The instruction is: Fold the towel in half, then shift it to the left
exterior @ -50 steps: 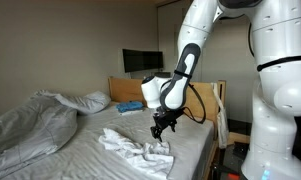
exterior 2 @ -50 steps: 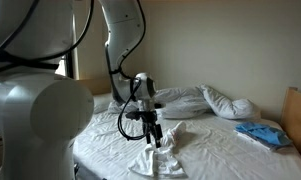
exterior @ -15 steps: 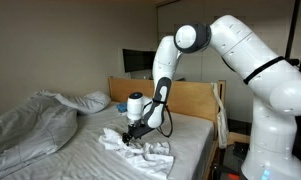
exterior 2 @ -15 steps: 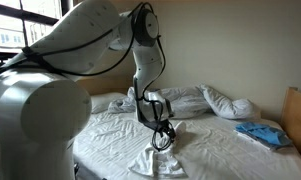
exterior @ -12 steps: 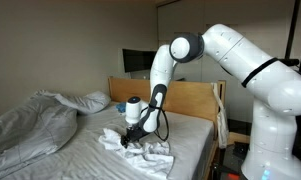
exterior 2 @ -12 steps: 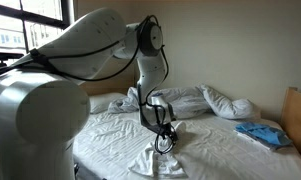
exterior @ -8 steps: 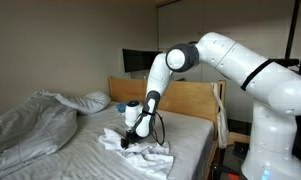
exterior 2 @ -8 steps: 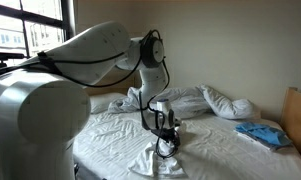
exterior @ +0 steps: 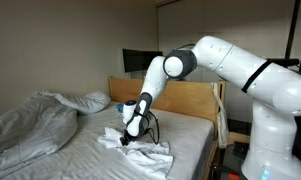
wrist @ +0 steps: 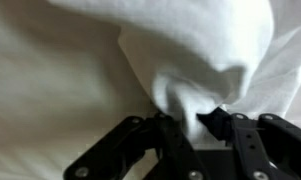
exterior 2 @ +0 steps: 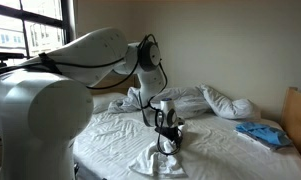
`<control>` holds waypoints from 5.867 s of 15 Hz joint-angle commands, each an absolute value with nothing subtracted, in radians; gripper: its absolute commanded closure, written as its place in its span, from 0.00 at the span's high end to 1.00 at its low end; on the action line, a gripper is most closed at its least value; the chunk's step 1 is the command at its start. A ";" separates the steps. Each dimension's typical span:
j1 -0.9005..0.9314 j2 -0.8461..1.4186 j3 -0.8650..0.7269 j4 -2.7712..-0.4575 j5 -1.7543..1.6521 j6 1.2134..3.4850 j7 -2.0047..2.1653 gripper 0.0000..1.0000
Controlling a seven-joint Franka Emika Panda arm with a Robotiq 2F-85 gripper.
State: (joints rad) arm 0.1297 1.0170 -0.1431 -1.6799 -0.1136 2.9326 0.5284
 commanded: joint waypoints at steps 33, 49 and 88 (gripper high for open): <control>0.234 0.616 -0.271 -2.234 -0.022 2.834 0.521 1.00; 0.107 0.549 -0.131 -2.423 0.062 2.821 0.368 1.00; 0.338 0.610 -0.331 -2.276 -0.100 2.761 0.334 0.07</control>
State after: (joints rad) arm 0.2714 0.6854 -0.2628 -2.2510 -0.0389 2.8144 0.2767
